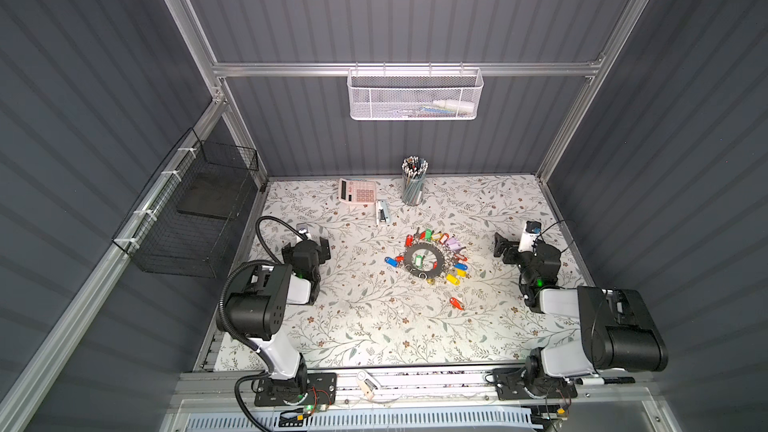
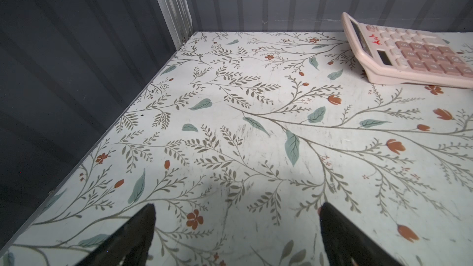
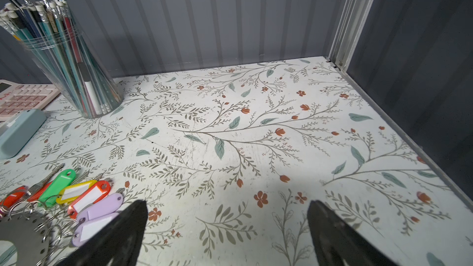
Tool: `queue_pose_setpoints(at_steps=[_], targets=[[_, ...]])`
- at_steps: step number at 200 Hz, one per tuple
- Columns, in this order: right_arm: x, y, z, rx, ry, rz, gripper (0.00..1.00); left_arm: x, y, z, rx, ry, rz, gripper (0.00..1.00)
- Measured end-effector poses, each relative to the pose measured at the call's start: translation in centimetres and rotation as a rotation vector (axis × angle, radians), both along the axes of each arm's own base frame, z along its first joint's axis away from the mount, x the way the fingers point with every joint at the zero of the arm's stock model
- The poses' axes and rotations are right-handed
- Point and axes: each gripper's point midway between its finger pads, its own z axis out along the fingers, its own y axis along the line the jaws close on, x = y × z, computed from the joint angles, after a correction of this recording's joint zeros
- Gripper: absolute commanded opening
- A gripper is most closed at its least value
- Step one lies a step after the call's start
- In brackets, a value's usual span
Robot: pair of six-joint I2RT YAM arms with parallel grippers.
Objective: Put the keys on the keyring
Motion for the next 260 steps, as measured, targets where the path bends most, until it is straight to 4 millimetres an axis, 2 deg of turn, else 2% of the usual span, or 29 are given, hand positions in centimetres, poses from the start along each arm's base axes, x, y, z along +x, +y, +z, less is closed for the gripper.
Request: queue_pose_setpoints(at_steps=[61, 92, 141, 153, 159, 168, 182, 195, 206, 216, 229, 250, 260], targets=[[0.0, 0.0, 0.1, -0.001, -0.004, -0.001, 0.99, 0.0, -0.2, 0.0, -0.004, 0.001, -0.009, 1.0], [-0.1, -1.3, 0.2, 0.015, -0.011, -0.066, 0.99, 0.1, 0.0, -0.3, -0.018, 0.009, -0.025, 1.0], [-2.4, -3.2, -0.8, 0.051, -0.032, -0.17, 0.99, 0.1, -0.1, -0.3, -0.022, 0.01, -0.033, 1.0], [-3.0, -3.6, -0.3, 0.049, -0.037, -0.204, 0.99, -0.2, -0.1, -0.4, -0.018, 0.044, -0.03, 1.0], [-3.3, -3.9, 0.6, 0.048, -0.048, -0.225, 0.99, -0.3, -0.1, -0.2, -0.015, 0.055, -0.027, 1.0], [-3.6, -4.2, 2.7, 0.062, -0.078, -0.257, 0.99, -0.3, -0.1, 0.6, -0.003, 0.055, -0.014, 1.0], [-3.9, -4.8, 7.8, 0.128, -0.176, -0.306, 0.99, -0.2, -0.7, 3.0, 0.03, 0.015, 0.009, 1.0], [-4.2, -5.0, 12.2, 0.219, -0.258, -0.328, 0.99, -0.4, -3.2, 5.5, 0.069, -0.031, -0.02, 1.0], [-4.6, -5.2, 14.2, 0.307, -0.282, -0.345, 0.99, -0.9, -6.0, 7.2, 0.089, -0.054, -0.073, 1.0], [-4.9, -5.2, 14.6, 0.377, -0.271, -0.358, 0.99, -1.5, -8.4, 8.6, 0.088, -0.058, -0.126, 1.0], [-5.4, -5.1, 13.9, 0.444, -0.228, -0.37, 0.99, -1.9, -10.5, 10.2, 0.066, -0.025, -0.165, 1.0], [-5.8, -4.7, 11.4, 0.55, -0.125, -0.384, 0.99, -1.9, -11.6, 13.3, -0.031, -0.02, -0.185, 1.0], [-5.9, -4.4, 10.2, 0.599, -0.072, -0.387, 0.99, -2.7, -12.1, 14.0, -0.092, -0.016, -0.216, 0.99]])
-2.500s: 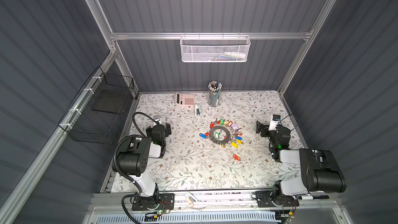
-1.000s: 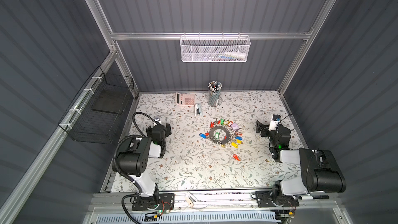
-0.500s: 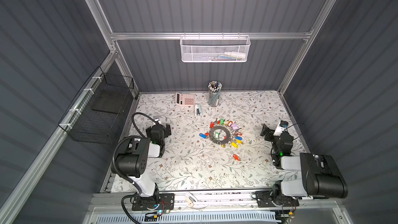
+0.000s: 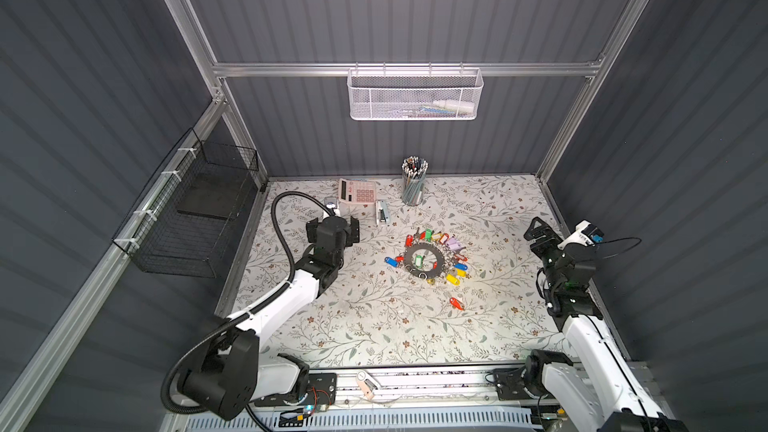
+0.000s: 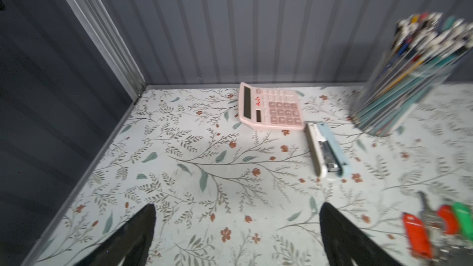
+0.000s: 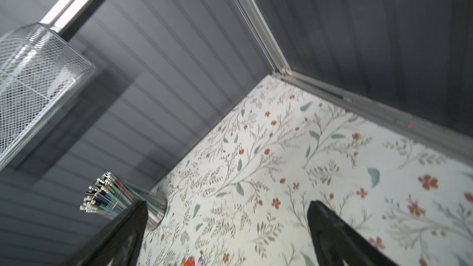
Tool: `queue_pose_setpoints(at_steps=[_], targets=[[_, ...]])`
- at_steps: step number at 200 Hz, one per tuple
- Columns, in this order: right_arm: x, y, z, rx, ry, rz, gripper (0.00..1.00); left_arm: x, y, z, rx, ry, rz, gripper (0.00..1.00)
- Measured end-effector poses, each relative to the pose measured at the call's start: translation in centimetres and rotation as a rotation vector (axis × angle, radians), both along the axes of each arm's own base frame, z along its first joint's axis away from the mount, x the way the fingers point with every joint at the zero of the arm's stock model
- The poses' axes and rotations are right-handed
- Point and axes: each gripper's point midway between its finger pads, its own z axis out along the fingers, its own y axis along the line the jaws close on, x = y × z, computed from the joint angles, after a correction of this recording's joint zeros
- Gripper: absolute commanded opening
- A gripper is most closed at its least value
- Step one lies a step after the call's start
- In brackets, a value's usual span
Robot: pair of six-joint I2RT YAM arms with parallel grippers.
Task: Put the keys on the keyring
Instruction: 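Move the left gripper to the steel key ring disc while the right gripper approaches it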
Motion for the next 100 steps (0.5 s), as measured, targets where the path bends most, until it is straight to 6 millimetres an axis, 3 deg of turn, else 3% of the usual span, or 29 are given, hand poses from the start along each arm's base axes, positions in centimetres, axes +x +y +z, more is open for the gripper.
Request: queue_pose_setpoints(at_steps=[19, 44, 78, 100], targets=[[0.2, 1.5, -2.0, 0.093, 0.13, 0.061, 0.99, -1.8, -1.6, -0.5, -0.101, 0.066, -0.09, 0.87], [0.2, 5.4, -1.8, 0.097, 0.209, 0.186, 0.99, -4.5, -6.0, -3.6, -0.14, 0.223, -0.258, 0.78], [-1.3, 12.1, -2.0, -0.002, 0.301, 0.418, 0.99, -9.2, -12.3, -8.5, -0.014, 0.394, -0.475, 0.57], [-2.5, 15.1, -3.7, -0.054, 0.38, 0.54, 0.99, -11.0, -15.4, -11.4, 0.1, 0.473, -0.591, 0.54]])
